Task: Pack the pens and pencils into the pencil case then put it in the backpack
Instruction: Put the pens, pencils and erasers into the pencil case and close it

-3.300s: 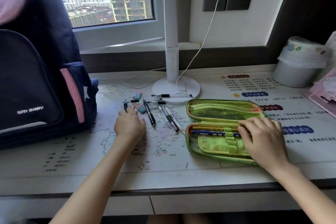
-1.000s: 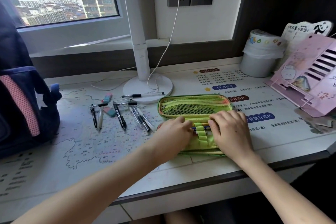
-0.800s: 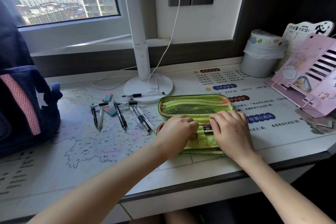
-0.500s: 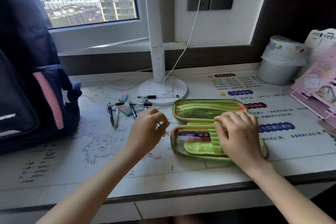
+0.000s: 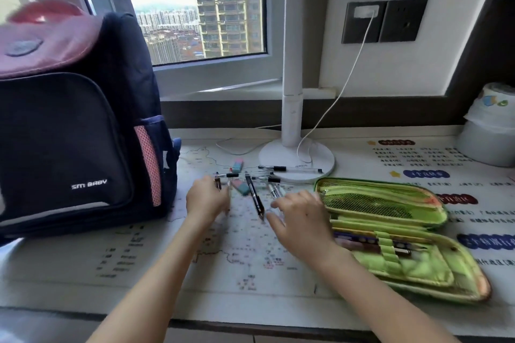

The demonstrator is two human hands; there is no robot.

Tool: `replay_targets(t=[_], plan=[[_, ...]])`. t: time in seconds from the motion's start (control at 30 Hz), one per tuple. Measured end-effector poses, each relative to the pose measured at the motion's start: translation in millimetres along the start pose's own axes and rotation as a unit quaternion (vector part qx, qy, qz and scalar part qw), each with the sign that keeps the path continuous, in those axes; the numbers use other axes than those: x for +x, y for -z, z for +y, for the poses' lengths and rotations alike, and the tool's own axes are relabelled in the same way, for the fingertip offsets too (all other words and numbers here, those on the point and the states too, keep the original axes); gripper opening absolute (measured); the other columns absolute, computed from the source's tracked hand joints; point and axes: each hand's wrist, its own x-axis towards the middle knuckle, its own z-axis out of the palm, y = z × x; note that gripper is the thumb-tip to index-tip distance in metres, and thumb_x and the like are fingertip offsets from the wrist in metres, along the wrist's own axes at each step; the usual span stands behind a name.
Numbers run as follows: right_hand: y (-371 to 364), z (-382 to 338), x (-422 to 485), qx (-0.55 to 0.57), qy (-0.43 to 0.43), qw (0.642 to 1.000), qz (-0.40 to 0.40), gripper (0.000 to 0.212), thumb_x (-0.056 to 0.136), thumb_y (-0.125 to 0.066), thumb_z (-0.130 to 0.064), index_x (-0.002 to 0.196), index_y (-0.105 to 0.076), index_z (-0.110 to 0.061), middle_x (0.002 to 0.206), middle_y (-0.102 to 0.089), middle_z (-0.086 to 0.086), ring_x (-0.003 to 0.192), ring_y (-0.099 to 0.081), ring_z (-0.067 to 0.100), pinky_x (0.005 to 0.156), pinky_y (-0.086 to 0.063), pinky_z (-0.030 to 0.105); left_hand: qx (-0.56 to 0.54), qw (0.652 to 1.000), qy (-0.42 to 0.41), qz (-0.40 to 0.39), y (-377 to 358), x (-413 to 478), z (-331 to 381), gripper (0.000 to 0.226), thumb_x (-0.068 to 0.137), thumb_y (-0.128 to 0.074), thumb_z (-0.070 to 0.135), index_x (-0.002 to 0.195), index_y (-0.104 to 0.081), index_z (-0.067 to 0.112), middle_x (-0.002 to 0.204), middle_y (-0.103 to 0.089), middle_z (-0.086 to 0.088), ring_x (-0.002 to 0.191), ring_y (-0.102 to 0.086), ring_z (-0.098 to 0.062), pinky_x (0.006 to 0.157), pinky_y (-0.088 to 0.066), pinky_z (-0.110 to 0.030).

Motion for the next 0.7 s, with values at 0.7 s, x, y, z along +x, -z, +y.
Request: replay_targets(t=[0.7], plan=[[33.9, 48.2, -38.5, 0.057, -0.043, 0.993, 0.099, 0.019, 0.086, -0.056, -0.033, 0.093, -0.069, -0.022, 0.09, -0.069, -0.007, 0.086, -0.06, 0.015, 0.077, -0.045, 0.035, -0.035, 0.931, -0.362, 0.019, 59.1, -14.9, 10.5, 0.015, 0.084, -0.064, 0.015, 0.095, -0.073, 0.01, 0.084, -0.068, -0.006, 0.074, -0.06, -0.024, 0.068, -0.052, -0.039]])
